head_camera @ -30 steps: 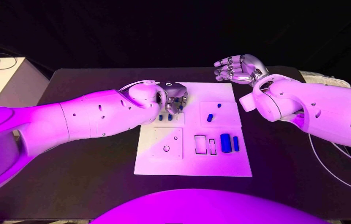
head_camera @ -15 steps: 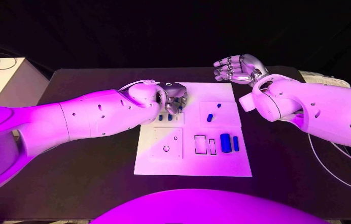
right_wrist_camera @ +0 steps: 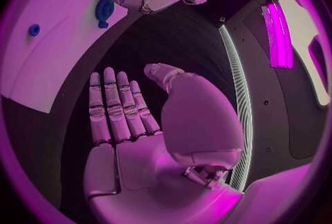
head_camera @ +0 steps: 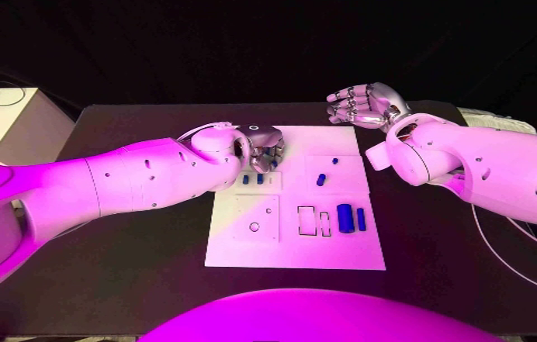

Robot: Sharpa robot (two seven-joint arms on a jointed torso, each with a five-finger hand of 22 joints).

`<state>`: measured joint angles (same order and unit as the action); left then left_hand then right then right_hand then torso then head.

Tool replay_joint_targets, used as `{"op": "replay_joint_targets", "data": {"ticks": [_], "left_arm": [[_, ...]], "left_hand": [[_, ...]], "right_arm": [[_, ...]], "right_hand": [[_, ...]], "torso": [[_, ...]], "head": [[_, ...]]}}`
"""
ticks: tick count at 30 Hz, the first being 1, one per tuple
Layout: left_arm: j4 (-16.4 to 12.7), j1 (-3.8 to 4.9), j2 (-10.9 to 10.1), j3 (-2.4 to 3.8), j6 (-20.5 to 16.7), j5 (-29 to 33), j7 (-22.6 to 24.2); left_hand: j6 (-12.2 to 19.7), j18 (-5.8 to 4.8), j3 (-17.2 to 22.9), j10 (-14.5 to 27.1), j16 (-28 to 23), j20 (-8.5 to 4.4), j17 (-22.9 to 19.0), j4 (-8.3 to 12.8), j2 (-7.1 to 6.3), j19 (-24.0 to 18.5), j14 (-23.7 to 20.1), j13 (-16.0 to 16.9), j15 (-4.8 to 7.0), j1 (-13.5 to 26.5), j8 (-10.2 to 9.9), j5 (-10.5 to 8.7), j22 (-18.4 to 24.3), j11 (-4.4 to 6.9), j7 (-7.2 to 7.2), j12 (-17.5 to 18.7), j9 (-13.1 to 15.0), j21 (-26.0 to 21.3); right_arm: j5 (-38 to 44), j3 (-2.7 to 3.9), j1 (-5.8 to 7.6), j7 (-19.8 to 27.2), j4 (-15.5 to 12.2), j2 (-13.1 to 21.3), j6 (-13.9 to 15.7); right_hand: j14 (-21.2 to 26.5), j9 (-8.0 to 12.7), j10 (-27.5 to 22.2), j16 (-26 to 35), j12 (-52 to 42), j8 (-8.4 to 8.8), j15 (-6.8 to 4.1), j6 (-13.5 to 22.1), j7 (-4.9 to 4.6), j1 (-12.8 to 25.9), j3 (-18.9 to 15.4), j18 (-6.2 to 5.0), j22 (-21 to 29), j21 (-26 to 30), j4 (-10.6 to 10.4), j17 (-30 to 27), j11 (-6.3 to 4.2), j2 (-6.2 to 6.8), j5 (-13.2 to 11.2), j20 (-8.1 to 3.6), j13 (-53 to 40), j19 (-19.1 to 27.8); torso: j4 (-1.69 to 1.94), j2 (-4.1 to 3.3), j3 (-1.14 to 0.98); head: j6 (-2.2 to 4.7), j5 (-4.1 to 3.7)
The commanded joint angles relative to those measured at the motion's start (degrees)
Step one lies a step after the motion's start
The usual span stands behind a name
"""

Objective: Assemble the parts on the task board

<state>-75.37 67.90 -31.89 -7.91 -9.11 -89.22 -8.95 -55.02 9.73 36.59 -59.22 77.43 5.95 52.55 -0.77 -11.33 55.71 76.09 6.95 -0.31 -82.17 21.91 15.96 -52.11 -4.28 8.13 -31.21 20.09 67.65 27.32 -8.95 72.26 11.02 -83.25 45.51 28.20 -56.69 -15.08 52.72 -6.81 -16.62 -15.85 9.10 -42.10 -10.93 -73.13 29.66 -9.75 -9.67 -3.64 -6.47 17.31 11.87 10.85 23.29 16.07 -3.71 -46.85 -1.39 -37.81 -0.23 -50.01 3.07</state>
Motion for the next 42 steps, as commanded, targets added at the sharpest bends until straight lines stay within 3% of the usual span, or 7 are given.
{"op": "replay_joint_targets", "data": {"ticks": [1, 4, 10, 17, 21, 29, 42], "left_arm": [[-0.77, -0.01, -0.55, 0.38, -3.61, 3.20, 1.16], [-1.58, -0.01, -1.30, 1.01, -4.16, 4.70, 1.54], [-4.37, 0.03, -4.28, 3.25, -3.53, 9.17, 1.84], [-6.51, 0.24, -7.52, 4.29, -1.61, 10.22, 1.54], [-6.79, 0.29, -8.69, 4.45, -0.03, 9.81, 1.28], [-6.44, 0.25, -8.96, 4.39, 0.50, 8.51, 0.14], [-4.77, -0.07, -8.21, 3.70, 1.11, 7.48, -0.53]], "left_hand": [[-0.07, -0.41, 0.05, -0.35, 0.30, 0.09, 0.01, 0.52, 0.38, 0.36, 0.49, -0.14, -0.05, 0.01, -0.44, 0.00, -0.08, -0.10, 0.14, 0.51, -0.14, 0.42], [-0.08, -0.44, 0.07, -0.42, 0.31, 0.10, -0.01, 0.66, 0.34, 0.40, 0.51, -0.17, -0.08, -0.01, -0.59, 0.02, -0.21, -0.15, 0.19, 0.71, -0.18, 0.55], [-0.16, -0.39, -0.12, -0.55, 0.12, 0.23, -0.63, 0.70, 0.07, -0.10, 0.23, -0.28, -0.26, 0.57, -1.11, 0.09, 0.00, -0.33, 0.37, 1.39, -0.29, 0.49], [-0.26, -0.36, -0.23, -0.66, 0.05, 0.29, -0.93, 0.69, -0.03, -0.30, 0.11, -0.29, -0.29, 0.77, -1.21, 0.07, 0.11, -0.32, 0.36, 1.55, -0.29, 0.42], [-0.39, -0.33, -0.34, -0.80, -0.06, 0.34, -1.33, 0.67, -0.13, -0.55, -0.06, -0.29, -0.30, 0.97, -1.30, 0.05, 0.24, -0.30, 0.32, 1.71, -0.29, 0.32], [-0.45, -0.33, -0.46, -0.91, -0.05, 0.38, -1.38, 0.72, -0.31, -0.62, -0.12, -0.30, -0.30, 1.12, -1.45, 0.02, 0.18, -0.27, 0.28, 1.91, -0.31, 0.31], [-0.55, -0.33, -0.47, -1.04, -0.08, 0.39, -1.52, 0.74, -0.29, -0.63, -0.18, -0.29, -0.28, 1.15, -1.51, 0.03, 0.13, -0.24, 0.26, 1.99, -0.31, 0.32]], "right_arm": [[1.48, 0.02, 0.00, 0.90, -0.10, 0.06, -0.30], [1.67, 0.02, 0.00, 1.02, -0.10, 0.09, -0.16], [1.78, 0.02, 0.00, 1.37, -0.13, 0.22, 0.26], [1.77, 0.02, 0.00, 1.37, -0.01, 0.25, 0.34], [1.75, 0.00, -0.01, 1.31, 0.12, 0.21, 0.31], [1.74, -0.03, -0.01, 1.23, 0.30, 0.14, 0.24], [1.74, -0.06, -0.01, 1.23, 0.38, 0.08, 0.16]], "right_hand": [[-0.26, 0.09, -0.41, 0.17, -0.22, 0.06, 0.26, -0.24, -4.53, -0.01, 0.21, -0.72, 0.08, -0.10, 0.27, -0.06, -0.15, -0.32, 0.09, 0.10, 0.00, 0.46], [-0.26, 0.09, -0.41, 0.17, -0.22, 0.06, 0.26, -0.24, -4.53, -0.01, 0.21, -0.72, 0.08, -0.10, 0.27, -0.06, -0.15, -0.32, 0.09, 0.10, 0.00, 0.46], [-0.26, 0.10, -0.41, 0.18, -0.23, 0.05, 0.26, -0.26, -4.53, 0.00, 0.24, -0.72, 0.11, -0.11, 0.28, -0.07, -0.15, -0.35, 0.12, 0.10, 0.00, 0.46], [-0.26, 0.10, -0.41, 0.18, -0.23, 0.05, 0.26, -0.26, -4.53, 0.00, 0.24, -0.72, 0.11, -0.11, 0.28, -0.07, -0.15, -0.35, 0.12, 0.10, 0.00, 0.46], [-0.26, 0.10, -0.41, 0.18, -0.23, 0.05, 0.26, -0.26, -4.53, 0.00, 0.24, -0.72, 0.11, -0.11, 0.28, -0.07, -0.15, -0.35, 0.12, 0.10, 0.00, 0.46], [-0.26, 0.10, -0.41, 0.18, -0.23, 0.05, 0.26, -0.26, -4.53, 0.00, 0.24, -0.72, 0.11, -0.11, 0.28, -0.07, -0.15, -0.35, 0.12, 0.10, 0.00, 0.46], [-0.26, 0.10, -0.41, 0.18, -0.23, 0.05, 0.26, -0.26, -4.53, 0.00, 0.24, -0.72, 0.11, -0.11, 0.28, -0.07, -0.15, -0.35, 0.12, 0.10, 0.00, 0.46]], "torso": [[-0.01, -0.05, 0.03], [-0.02, -0.01, 0.03], [0.09, 0.11, -0.04], [0.24, 0.21, -0.13], [0.18, 0.10, -0.06], [0.13, 0.05, 0.02], [0.08, 0.04, 0.06]], "head": [[0.01, -0.14], [0.01, -0.10], [0.01, -0.04], [0.01, -0.11], [0.01, 0.00], [0.01, 0.20], [0.01, 0.24]]}}
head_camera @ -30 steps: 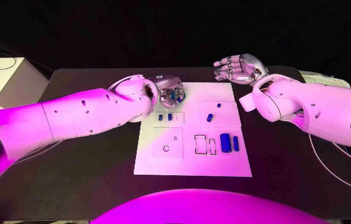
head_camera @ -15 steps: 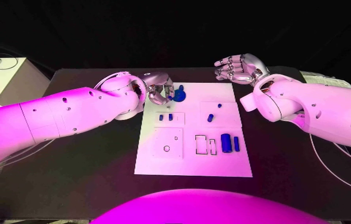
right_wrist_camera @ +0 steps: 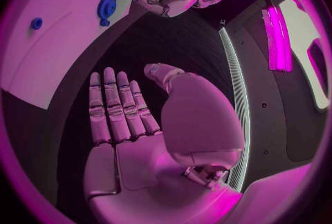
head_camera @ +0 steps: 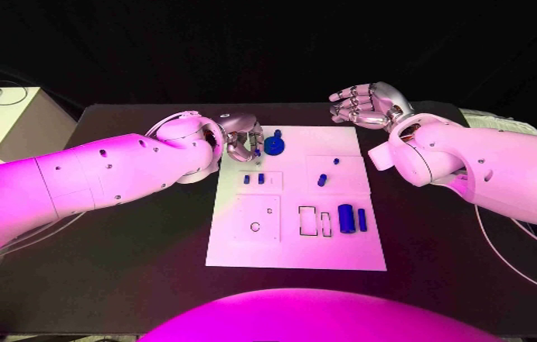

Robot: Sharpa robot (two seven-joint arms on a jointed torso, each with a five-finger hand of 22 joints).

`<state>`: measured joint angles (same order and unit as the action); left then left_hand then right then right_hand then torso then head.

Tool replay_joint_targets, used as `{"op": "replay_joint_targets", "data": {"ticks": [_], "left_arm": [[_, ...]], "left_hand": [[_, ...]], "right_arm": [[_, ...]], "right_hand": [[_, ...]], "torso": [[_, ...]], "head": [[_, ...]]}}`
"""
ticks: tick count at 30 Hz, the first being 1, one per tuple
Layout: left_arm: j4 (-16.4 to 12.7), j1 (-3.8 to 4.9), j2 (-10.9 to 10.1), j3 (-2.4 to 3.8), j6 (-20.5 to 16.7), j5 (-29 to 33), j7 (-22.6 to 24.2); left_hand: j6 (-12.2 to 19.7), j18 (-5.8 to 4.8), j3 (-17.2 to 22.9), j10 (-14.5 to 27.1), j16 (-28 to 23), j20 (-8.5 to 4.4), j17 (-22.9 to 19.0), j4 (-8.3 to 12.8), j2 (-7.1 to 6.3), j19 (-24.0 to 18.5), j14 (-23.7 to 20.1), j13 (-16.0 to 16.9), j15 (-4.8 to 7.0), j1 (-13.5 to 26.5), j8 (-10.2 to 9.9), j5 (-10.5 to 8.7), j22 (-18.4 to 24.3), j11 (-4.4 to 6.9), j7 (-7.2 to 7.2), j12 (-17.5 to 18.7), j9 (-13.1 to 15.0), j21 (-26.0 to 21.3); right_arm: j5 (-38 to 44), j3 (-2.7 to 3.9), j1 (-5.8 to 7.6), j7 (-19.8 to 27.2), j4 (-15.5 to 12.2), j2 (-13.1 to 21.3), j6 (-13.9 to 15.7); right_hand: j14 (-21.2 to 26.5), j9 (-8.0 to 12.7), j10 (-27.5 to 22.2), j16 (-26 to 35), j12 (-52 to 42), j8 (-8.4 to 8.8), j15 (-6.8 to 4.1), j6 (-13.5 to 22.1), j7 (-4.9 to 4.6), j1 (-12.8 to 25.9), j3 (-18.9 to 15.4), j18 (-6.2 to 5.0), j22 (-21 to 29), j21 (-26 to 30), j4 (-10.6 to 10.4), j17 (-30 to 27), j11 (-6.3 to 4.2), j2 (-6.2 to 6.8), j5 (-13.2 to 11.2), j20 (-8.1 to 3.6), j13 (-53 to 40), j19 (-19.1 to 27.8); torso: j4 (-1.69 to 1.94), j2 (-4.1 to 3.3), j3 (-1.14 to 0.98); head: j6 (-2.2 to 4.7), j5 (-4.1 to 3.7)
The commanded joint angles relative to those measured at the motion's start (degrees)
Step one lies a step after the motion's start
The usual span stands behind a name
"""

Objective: Assemble the parts on the task board

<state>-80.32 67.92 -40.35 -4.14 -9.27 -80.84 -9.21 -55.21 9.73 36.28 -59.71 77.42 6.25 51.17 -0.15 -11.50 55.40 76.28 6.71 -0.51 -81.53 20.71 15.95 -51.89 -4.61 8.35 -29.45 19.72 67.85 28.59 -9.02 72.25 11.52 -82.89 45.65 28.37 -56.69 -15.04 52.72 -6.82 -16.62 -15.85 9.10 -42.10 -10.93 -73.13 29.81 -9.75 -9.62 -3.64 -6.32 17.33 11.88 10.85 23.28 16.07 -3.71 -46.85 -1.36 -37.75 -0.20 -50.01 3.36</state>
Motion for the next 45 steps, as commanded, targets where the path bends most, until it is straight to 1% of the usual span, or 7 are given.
{"op": "replay_joint_targets", "data": {"ticks": [1, 6, 11, 19, 27, 29, 45], "left_arm": [[0.25, -0.12, 0.31, -0.10, 1.30, -0.93, -0.26], [0.55, -0.23, 0.53, -0.22, 1.59, -0.99, -0.14], [0.85, -0.29, 0.76, -0.34, 2.19, -0.96, -0.12], [1.18, -0.65, 1.04, -0.60, 3.14, -0.68, -0.24], [1.23, -0.80, 1.07, -0.69, 3.80, -0.36, -0.45], [1.21, -0.82, 1.07, -0.71, 3.97, -0.33, -0.51], [1.02, -0.92, 1.05, -0.88, 4.98, -0.36, -0.75]], "left_hand": [[-0.36, -0.33, -0.16, -0.55, -0.08, 0.09, -0.14, 0.12, -0.13, -0.31, -0.37, -0.05, -0.08, 0.51, -0.31, 0.04, -0.09, 0.08, 0.05, 0.23, 0.06, 0.12], [-0.45, -0.31, -0.14, -0.63, -0.11, 0.09, -0.25, 0.16, -0.09, -0.37, -0.42, -0.04, -0.06, 0.47, -0.33, 0.05, -0.05, 0.11, 0.03, 0.27, 0.07, 0.10], [-0.49, -0.31, -0.14, -0.67, -0.13, 0.09, -0.32, 0.17, -0.09, -0.39, -0.45, -0.03, -0.06, 0.47, -0.33, 0.04, -0.05, 0.11, 0.03, 0.28, 0.08, 0.10], [-0.55, -0.32, -0.20, -0.74, -0.10, 0.10, -0.27, 0.16, -0.11, -0.38, -0.43, -0.02, -0.06, 0.53, -0.36, -0.01, -0.09, 0.11, 0.04, 0.32, 0.08, 0.11], [-0.60, -0.30, -0.23, -0.78, -0.11, 0.10, -0.32, 0.16, -0.12, -0.47, -0.45, -0.01, -0.06, 0.57, -0.38, -0.04, -0.01, 0.11, 0.04, 0.36, 0.09, 0.06], [-0.60, -0.30, -0.23, -0.78, -0.11, 0.10, -0.32, 0.16, -0.12, -0.47, -0.45, -0.01, -0.06, 0.57, -0.38, -0.04, -0.01, 0.11, 0.04, 0.36, 0.09, 0.06], [-0.88, -0.34, -0.48, -1.07, 0.00, 0.14, -0.17, 0.08, -0.11, -0.45, -0.41, 0.05, -0.05, 0.84, -0.48, -0.28, -0.13, 0.17, -0.01, 0.53, 0.12, 0.08]], "right_arm": [[0.46, 0.01, -0.01, 0.73, 0.01, -0.06, -0.01], [0.46, 0.01, -0.01, 0.73, 0.05, -0.08, -0.02], [0.46, 0.01, -0.01, 0.73, 0.08, -0.10, -0.04], [0.46, 0.00, -0.02, 0.74, 0.09, -0.12, -0.09], [0.46, 0.00, -0.03, 0.74, 0.08, -0.08, -0.10], [0.46, 0.00, -0.04, 0.74, 0.09, -0.07, -0.11], [0.46, -0.01, -0.13, 0.71, 0.16, -0.08, -0.21]], "right_hand": [[-0.26, 0.06, -0.41, 0.18, -0.23, 0.05, 0.26, -0.25, -4.53, 0.00, 0.08, -0.72, 0.06, -0.11, 0.12, -0.09, -0.15, -0.35, 0.12, 0.10, 0.00, 0.46], [-0.33, 0.08, -0.38, 0.17, -0.26, 0.02, 0.24, -0.34, -4.51, 0.05, 0.15, -0.73, 0.19, -0.13, 0.16, -0.16, -0.17, -0.39, 0.18, 0.10, 0.01, 0.45], [-0.33, 0.08, -0.38, 0.17, -0.26, 0.02, 0.24, -0.34, -4.51, 0.05, 0.15, -0.73, 0.19, -0.13, 0.16, -0.16, -0.17, -0.39, 0.18, 0.10, 0.01, 0.45], [-0.33, 0.08, -0.38, 0.17, -0.26, 0.02, 0.24, -0.34, -4.51, 0.05, 0.15, -0.73, 0.19, -0.13, 0.16, -0.16, -0.17, -0.39, 0.18, 0.10, 0.01, 0.45], [-0.35, 0.10, -0.38, 0.18, -0.27, 0.02, 0.24, -0.36, -4.51, 0.08, 0.19, -0.73, 0.28, -0.14, 0.19, -0.20, -0.17, -0.39, 0.19, 0.10, 0.01, 0.45], [-0.35, 0.10, -0.38, 0.18, -0.27, 0.02, 0.24, -0.36, -4.51, 0.08, 0.19, -0.73, 0.28, -0.14, 0.19, -0.20, -0.17, -0.39, 0.19, 0.10, 0.01, 0.45], [-0.35, 0.10, -0.38, 0.18, -0.27, 0.02, 0.24, -0.36, -4.51, 0.08, 0.19, -0.73, 0.28, -0.14, 0.19, -0.20, -0.17, -0.39, 0.19, 0.10, 0.01, 0.45]], "torso": [[0.05, 0.00, 0.04], [0.02, 0.02, 0.07], [0.02, 0.02, 0.03], [0.01, 0.01, 0.00], [0.01, 0.04, -0.05], [0.01, 0.04, -0.04], [0.03, 0.01, -0.02]], "head": [[0.01, -0.06], [0.01, -0.05], [0.01, 0.04], [0.01, 0.09], [0.01, 0.14], [0.01, 0.23], [0.01, 0.10]]}}
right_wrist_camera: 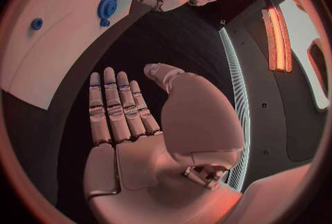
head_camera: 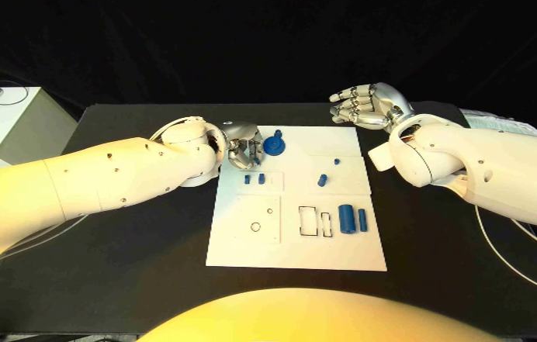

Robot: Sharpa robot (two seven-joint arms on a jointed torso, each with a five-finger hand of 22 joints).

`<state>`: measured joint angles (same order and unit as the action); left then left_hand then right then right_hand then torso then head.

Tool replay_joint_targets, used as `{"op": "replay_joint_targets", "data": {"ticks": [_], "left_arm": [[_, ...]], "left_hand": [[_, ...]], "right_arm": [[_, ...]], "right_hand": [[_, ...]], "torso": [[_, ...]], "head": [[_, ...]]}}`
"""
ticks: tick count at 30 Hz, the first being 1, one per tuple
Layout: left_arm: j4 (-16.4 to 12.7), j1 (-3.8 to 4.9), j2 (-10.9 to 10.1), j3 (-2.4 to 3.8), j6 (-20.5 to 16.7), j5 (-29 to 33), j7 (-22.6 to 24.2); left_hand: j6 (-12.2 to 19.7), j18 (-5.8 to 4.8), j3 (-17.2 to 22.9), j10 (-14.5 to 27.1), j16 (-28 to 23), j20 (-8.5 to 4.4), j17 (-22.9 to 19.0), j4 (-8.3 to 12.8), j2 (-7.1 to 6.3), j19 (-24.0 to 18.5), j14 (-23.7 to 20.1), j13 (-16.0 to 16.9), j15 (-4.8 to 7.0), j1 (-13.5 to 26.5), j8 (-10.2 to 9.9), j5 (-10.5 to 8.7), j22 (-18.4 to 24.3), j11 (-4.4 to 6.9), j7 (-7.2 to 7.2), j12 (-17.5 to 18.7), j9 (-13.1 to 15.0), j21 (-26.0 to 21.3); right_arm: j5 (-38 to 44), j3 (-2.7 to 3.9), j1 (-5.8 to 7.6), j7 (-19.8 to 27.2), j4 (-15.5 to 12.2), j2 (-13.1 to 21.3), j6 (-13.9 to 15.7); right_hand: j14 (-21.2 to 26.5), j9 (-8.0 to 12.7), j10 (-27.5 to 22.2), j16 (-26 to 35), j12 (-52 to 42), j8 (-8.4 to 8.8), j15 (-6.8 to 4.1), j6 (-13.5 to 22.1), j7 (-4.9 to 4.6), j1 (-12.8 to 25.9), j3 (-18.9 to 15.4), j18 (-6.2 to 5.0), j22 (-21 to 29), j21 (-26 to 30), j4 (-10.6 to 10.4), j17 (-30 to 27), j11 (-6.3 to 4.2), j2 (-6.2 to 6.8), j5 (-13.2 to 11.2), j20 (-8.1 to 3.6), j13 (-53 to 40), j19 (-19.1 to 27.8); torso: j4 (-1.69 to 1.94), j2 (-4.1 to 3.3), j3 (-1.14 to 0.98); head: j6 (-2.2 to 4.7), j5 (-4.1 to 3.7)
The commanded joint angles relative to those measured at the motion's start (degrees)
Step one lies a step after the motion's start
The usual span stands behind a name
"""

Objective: Assemble the parts on the task board

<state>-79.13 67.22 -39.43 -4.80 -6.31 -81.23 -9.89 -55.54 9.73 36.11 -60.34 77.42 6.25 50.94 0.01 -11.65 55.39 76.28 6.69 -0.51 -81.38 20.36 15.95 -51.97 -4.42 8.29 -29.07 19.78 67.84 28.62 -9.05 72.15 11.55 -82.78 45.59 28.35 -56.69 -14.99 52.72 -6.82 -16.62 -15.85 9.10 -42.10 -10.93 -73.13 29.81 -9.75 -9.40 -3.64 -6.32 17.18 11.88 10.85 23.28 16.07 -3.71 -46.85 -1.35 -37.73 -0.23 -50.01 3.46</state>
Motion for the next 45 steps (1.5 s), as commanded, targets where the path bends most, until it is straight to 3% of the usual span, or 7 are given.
{"op": "replay_joint_targets", "data": {"ticks": [1, 32, 45], "left_arm": [[-0.16, -0.22, 0.13, -0.23, 2.02, 0.03, -0.06], [-0.04, -0.34, 0.57, -0.45, 0.72, -0.06, 0.19], [0.19, -0.34, 0.62, -0.49, 2.88, -0.11, -1.15]], "left_hand": [[-0.54, -0.35, -0.31, -0.44, 0.01, 0.14, 0.05, -0.08, 0.05, -0.45, -0.41, 0.07, -0.05, 0.70, -0.12, -0.28, -0.05, -0.02, 0.04, 0.14, 0.07, 0.09], [-1.46, -0.38, -0.78, -1.43, 0.42, 0.09, 0.66, 0.05, 0.21, -0.26, -0.12, 0.42, 0.20, 0.76, -0.09, -0.49, -0.28, 0.35, -0.27, 0.12, 0.27, 0.14], [-1.20, -0.18, -1.11, -1.10, 0.08, 0.05, -0.47, -0.02, 0.15, -1.30, -0.78, 0.53, 0.18, 1.08, -0.58, -0.53, 0.76, 0.26, -0.22, 0.57, 0.22, -0.59]], "right_arm": [[0.43, 0.01, -0.04, 0.68, 0.06, -0.03, -0.20], [0.40, 0.00, -0.23, 0.53, 0.17, -0.13, -0.44], [0.40, 0.00, -0.23, 0.48, 0.16, -0.10, -0.45]], "right_hand": [[-0.35, 0.05, -0.38, 0.18, -0.27, 0.02, 0.24, -0.35, -4.51, 0.08, 0.19, -0.73, 0.05, -0.14, 0.20, -0.06, -0.17, -0.39, 0.19, 0.10, 0.01, 0.45], [-0.35, 0.09, -0.40, 0.21, -0.28, 0.02, 0.25, -0.37, -4.51, 0.18, 0.25, -0.73, 0.21, -0.14, 0.22, -0.15, -0.17, -0.41, 0.19, 0.11, 0.02, 0.47], [-0.33, 0.11, -0.41, 0.23, -0.29, 0.02, 0.26, -0.37, -4.52, 0.22, 0.26, -0.72, 0.27, -0.13, 0.22, -0.18, -0.16, -0.41, 0.19, 0.12, 0.02, 0.49]], "torso": [[0.01, 0.00, 0.00], [-0.04, -0.01, -0.04], [-0.01, 0.01, -0.05]], "head": [[0.01, 0.03], [0.01, 0.02], [0.01, 0.07]]}}
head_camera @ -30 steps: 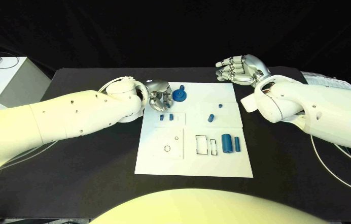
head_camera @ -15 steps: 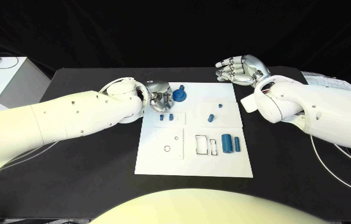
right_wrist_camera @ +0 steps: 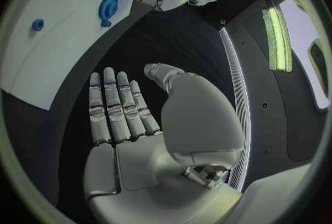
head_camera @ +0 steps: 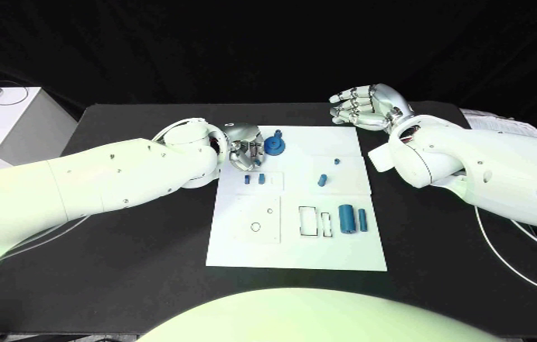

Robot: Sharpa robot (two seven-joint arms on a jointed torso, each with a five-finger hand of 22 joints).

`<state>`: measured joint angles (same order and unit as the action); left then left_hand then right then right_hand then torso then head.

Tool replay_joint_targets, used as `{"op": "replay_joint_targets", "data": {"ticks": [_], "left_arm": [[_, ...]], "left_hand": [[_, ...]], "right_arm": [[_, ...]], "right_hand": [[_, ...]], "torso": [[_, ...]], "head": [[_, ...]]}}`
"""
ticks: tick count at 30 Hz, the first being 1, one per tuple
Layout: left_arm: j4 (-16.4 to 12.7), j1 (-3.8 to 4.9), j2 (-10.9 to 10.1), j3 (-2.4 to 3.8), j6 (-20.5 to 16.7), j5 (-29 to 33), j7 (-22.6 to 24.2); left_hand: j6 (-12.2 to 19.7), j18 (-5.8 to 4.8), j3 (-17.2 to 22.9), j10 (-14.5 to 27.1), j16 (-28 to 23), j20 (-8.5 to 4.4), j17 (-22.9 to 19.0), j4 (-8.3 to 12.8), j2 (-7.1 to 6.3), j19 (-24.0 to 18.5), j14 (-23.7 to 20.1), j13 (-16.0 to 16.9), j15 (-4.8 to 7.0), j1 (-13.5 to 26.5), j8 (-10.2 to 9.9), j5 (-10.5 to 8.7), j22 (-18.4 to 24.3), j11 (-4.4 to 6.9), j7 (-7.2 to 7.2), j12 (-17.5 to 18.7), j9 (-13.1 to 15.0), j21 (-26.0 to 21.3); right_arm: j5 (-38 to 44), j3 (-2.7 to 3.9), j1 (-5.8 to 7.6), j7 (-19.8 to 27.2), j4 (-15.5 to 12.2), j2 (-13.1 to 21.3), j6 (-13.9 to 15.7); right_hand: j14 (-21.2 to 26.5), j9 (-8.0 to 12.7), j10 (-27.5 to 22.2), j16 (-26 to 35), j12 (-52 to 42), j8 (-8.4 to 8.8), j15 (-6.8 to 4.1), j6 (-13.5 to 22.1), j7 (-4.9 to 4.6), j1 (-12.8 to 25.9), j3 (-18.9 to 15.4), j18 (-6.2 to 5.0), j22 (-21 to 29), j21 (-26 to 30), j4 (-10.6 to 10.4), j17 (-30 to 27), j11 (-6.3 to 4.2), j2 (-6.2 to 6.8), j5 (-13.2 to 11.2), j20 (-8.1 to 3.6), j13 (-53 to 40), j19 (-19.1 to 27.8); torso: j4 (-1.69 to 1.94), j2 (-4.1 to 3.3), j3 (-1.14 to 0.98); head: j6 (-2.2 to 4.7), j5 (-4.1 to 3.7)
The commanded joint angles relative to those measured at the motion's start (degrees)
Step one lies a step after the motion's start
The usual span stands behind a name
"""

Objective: Assemble the parts on the task board

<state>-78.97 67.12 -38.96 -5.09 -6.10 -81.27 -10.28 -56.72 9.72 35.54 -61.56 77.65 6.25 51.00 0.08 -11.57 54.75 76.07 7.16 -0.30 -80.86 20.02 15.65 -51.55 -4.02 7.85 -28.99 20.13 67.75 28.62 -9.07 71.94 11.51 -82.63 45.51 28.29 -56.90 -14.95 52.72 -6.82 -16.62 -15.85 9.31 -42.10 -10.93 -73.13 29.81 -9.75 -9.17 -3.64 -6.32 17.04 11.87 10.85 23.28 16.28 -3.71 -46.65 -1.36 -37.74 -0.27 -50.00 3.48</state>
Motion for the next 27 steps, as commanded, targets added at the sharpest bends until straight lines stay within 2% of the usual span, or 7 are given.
{"op": "replay_joint_targets", "data": {"ticks": [1, 5, 8, 13, 27], "left_arm": [[0.04, -0.23, 0.15, -0.20, 2.83, -0.08, -0.85], [-0.01, -0.23, 0.04, -0.21, 2.25, -0.26, -0.60], [-0.08, -0.24, -0.05, -0.22, 1.25, -0.45, -0.27], [-0.21, -0.24, -0.13, -0.21, 0.11, -0.61, 0.09], [-0.19, -0.24, -0.32, -0.20, -0.58, -0.75, -0.69]], "left_hand": [[0.26, -0.12, -0.64, 0.38, -0.30, 0.09, -0.92, -0.15, 0.02, -1.01, -0.88, 0.07, -0.13, 0.68, -0.52, -0.24, 0.66, -0.26, 0.32, 0.73, -0.19, -0.76], [0.75, -0.19, -0.87, 0.45, -0.22, 0.19, -0.76, -0.15, -0.21, -0.90, -0.97, 0.19, -0.24, 0.83, -0.99, -0.24, 0.51, -0.38, 0.45, 0.86, -0.29, -0.77], [2.58, -0.36, -1.33, -0.16, 0.46, 0.29, 0.36, -0.16, -1.25, -0.03, -0.37, 0.63, -0.19, 1.40, -2.41, -0.09, -0.17, -0.23, 0.47, 0.61, -0.72, -0.47], [3.90, -0.33, -1.93, 0.02, 0.49, 0.44, -0.07, -0.84, -2.19, -0.15, -0.60, 0.91, -0.37, 2.59, -3.44, -0.03, 0.34, -0.43, 0.72, 0.87, -0.94, -1.03], [4.92, -0.22, -2.03, 0.15, 0.37, 0.58, -0.66, -1.19, -2.34, -0.48, -0.94, 1.15, -0.51, 2.78, -4.13, 0.07, 1.05, -0.57, 0.92, 0.99, -1.05, -1.68]], "right_arm": [[0.39, 0.02, -0.02, 0.51, 0.00, -0.01, -0.38], [0.39, 0.01, -0.02, 0.51, 0.01, 0.03, -0.37], [0.39, 0.01, -0.02, 0.50, 0.03, 0.05, -0.41], [0.39, 0.01, -0.03, 0.47, 0.07, 0.07, -0.50], [0.38, 0.00, -0.04, 0.30, 0.44, 0.08, -0.69]], "right_hand": [[-0.12, 0.07, -0.41, 0.23, -0.29, 0.02, 0.05, -0.37, -4.52, 0.22, 0.26, -0.73, 0.04, -0.13, 0.22, -0.04, -0.16, -0.41, 0.19, -0.09, 0.02, 0.28], [-0.12, 0.07, -0.41, 0.23, -0.29, 0.02, 0.05, -0.37, -4.52, 0.22, 0.26, -0.73, 0.04, -0.13, 0.22, -0.04, -0.16, -0.41, 0.19, -0.09, 0.02, 0.28], [-0.12, 0.07, -0.41, 0.23, -0.29, 0.02, 0.05, -0.37, -4.52, 0.22, 0.26, -0.73, 0.04, -0.13, 0.22, -0.04, -0.16, -0.41, 0.19, -0.09, 0.02, 0.28], [-0.12, 0.07, -0.41, 0.23, -0.29, 0.02, 0.05, -0.37, -4.52, 0.22, 0.26, -0.73, 0.04, -0.13, 0.22, -0.04, -0.16, -0.41, 0.19, -0.09, 0.02, 0.28], [-0.11, 0.10, -0.42, 0.26, -0.29, 0.03, 0.06, -0.37, -4.52, 0.30, 0.26, -0.72, 0.14, -0.13, 0.23, -0.10, -0.15, -0.39, 0.17, -0.08, 0.02, 0.31]], "torso": [[-0.01, 0.03, 0.00], [-0.02, 0.01, 0.03], [-0.01, 0.02, 0.05], [-0.03, -0.01, 0.06], [0.00, 0.01, 0.04]], "head": [[0.00, 0.02], [0.00, 0.01], [0.00, -0.03], [0.00, -0.04], [0.00, 0.01]]}}
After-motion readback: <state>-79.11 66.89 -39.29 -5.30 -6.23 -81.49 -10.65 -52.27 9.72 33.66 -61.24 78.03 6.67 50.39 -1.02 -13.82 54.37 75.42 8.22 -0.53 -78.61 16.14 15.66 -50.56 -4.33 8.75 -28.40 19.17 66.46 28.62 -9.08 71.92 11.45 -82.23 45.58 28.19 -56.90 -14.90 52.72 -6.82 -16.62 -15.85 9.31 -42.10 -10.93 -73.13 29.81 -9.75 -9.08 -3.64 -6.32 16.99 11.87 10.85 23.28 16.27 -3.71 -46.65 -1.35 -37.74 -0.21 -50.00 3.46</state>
